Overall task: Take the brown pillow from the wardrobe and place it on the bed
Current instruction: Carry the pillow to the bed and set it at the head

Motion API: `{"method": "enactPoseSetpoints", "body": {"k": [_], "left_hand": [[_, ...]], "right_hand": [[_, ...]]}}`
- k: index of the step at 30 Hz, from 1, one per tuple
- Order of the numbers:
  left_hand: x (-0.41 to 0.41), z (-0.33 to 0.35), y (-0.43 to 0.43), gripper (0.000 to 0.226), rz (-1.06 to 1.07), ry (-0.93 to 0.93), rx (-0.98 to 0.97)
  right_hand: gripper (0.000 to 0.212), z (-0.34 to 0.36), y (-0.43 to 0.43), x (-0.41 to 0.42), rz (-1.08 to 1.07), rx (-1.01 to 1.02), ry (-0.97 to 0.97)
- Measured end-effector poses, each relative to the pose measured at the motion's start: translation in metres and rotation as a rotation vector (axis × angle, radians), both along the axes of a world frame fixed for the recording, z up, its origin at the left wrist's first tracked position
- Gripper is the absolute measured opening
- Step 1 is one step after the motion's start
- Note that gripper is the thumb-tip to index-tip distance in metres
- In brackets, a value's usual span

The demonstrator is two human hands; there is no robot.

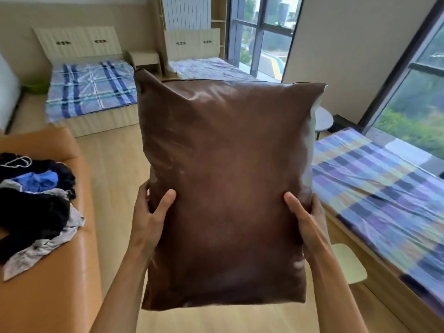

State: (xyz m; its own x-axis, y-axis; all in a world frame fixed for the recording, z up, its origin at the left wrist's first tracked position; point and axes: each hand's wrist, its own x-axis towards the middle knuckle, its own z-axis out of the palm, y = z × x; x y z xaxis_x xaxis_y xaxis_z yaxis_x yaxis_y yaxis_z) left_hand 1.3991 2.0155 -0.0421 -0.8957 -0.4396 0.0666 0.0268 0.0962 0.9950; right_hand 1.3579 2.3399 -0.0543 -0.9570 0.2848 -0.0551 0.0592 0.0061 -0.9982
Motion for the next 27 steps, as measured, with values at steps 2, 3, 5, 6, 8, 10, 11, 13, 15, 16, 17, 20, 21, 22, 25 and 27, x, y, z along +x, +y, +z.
{"method": "enactPoseSetpoints", "body": {"k": [2,3,5,6,8,10,11,13,15,16,17,20,21,22,25,27], "left_hand": [[-0.036,0.000,-0.003,0.090,0.031,-0.007,-0.010],[-0.053,0.000,-0.003,0.089,0.045,-0.010,-0.014],[-0.091,-0.002,-0.002,0.088,0.071,-0.014,-0.024],[-0.113,-0.004,-0.001,0.086,0.091,-0.012,-0.033],[-0.155,-0.005,0.003,0.083,0.118,-0.014,-0.050],[-0.196,-0.003,0.009,0.077,0.142,-0.009,-0.042],[-0.220,-0.001,0.012,0.074,0.159,0.000,-0.035],[-0.260,0.003,0.016,0.077,0.177,0.000,-0.033],[-0.295,0.010,0.020,0.084,0.202,-0.011,-0.042],[-0.316,0.013,0.020,0.087,0.219,-0.016,-0.048],[-0.328,0.015,0.020,0.089,0.228,-0.023,-0.056],[-0.372,0.018,0.016,0.091,0.267,-0.042,-0.063],[-0.388,0.018,0.013,0.092,0.283,-0.043,-0.061],[-0.403,0.018,0.009,0.093,0.297,-0.044,-0.058],[-0.456,0.009,-0.009,0.091,0.311,-0.041,-0.040],[-0.493,0.002,-0.021,0.089,0.315,-0.038,-0.020]], "right_hand": [[0.062,-0.006,-0.004,-0.042,0.023,-0.009,-0.005],[0.066,-0.009,-0.005,-0.063,0.035,-0.014,-0.001],[0.074,-0.016,-0.008,-0.108,0.067,-0.030,0.001],[0.075,-0.021,-0.008,-0.134,0.088,-0.042,0.002],[0.070,-0.029,-0.006,-0.182,0.120,-0.061,0.006],[0.067,-0.032,-0.004,-0.231,0.140,-0.066,0.016],[0.070,-0.032,-0.002,-0.261,0.152,-0.066,0.022],[0.081,-0.028,0.002,-0.312,0.166,-0.053,0.028],[0.084,-0.020,0.002,-0.360,0.194,-0.055,0.025],[0.083,-0.016,0.002,-0.386,0.210,-0.053,0.023],[0.082,-0.013,0.002,-0.404,0.212,-0.053,0.027],[0.083,-0.008,-0.007,-0.461,0.248,-0.053,0.036],[0.084,-0.008,-0.011,-0.480,0.263,-0.055,0.038],[0.084,-0.009,-0.017,-0.496,0.267,-0.053,0.038],[0.082,-0.013,-0.036,-0.550,0.272,-0.044,0.054],[0.078,-0.018,-0.051,-0.588,0.277,-0.032,0.059]]}}
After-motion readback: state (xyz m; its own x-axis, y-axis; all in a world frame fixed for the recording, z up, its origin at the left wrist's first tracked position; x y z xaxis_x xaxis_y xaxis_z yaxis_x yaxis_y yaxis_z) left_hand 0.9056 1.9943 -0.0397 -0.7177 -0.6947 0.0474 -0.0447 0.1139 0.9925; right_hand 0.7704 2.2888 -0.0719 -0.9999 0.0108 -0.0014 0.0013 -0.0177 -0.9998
